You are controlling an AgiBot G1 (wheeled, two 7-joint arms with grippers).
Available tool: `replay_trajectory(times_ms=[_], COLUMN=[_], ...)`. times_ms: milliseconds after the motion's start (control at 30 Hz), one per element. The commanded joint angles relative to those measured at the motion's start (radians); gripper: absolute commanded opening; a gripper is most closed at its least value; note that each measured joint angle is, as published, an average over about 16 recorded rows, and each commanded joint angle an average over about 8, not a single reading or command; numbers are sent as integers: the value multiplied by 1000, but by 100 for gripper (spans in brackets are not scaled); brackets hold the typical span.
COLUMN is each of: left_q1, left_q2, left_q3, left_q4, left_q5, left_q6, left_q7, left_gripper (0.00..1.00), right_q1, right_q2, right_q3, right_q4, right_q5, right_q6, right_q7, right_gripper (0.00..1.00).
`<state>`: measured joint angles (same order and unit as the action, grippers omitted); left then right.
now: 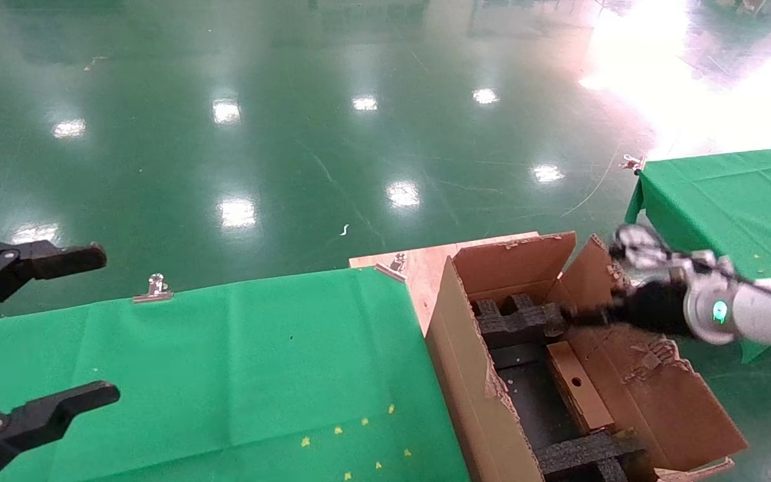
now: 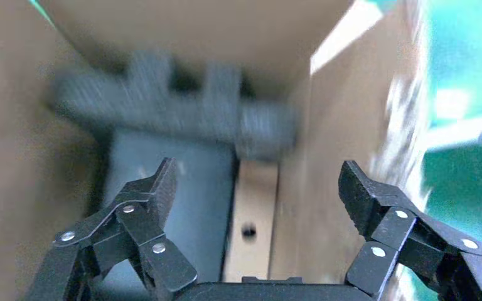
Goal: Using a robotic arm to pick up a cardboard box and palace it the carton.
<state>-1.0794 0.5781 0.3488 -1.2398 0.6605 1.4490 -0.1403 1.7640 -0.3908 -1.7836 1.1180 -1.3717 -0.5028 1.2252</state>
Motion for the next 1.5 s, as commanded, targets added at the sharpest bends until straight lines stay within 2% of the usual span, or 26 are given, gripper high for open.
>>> replay_trajectory(times_ms=[33, 200, 333, 467, 633, 800, 933, 1500], left_q1=[0, 0, 0, 0, 0, 0, 0, 0], left_q2=[0, 0, 0, 0, 0, 0, 0, 0], left_q3=[0, 0, 0, 0, 0, 0, 0, 0], left_q4=[0, 0, 0, 0, 0, 0, 0, 0], left_q5=[0, 0, 0, 0, 0, 0, 0, 0], left_q6=[0, 0, 0, 0, 0, 0, 0, 0], left_q7=[0, 0, 0, 0, 0, 0, 0, 0], left_gripper=[100, 100, 100, 100, 100, 100, 100, 100], right_q1=[38, 134, 190, 224, 233, 218, 190, -61], right_q2=[14, 56, 67, 64, 64, 61, 52, -25], right_q3=[12, 55, 90, 120, 131, 129, 170, 550], right_q4=[34, 165, 233, 257, 261, 252, 249, 226], right_q5=[-16, -24, 8, 58, 79, 69, 84, 243], right_q6=[-3, -41, -87, -133, -150, -143, -167, -402], right_q7=[5, 21, -2, -46, -56, -52, -80, -353], right_gripper=[100, 100, 100, 100, 100, 100, 100, 100])
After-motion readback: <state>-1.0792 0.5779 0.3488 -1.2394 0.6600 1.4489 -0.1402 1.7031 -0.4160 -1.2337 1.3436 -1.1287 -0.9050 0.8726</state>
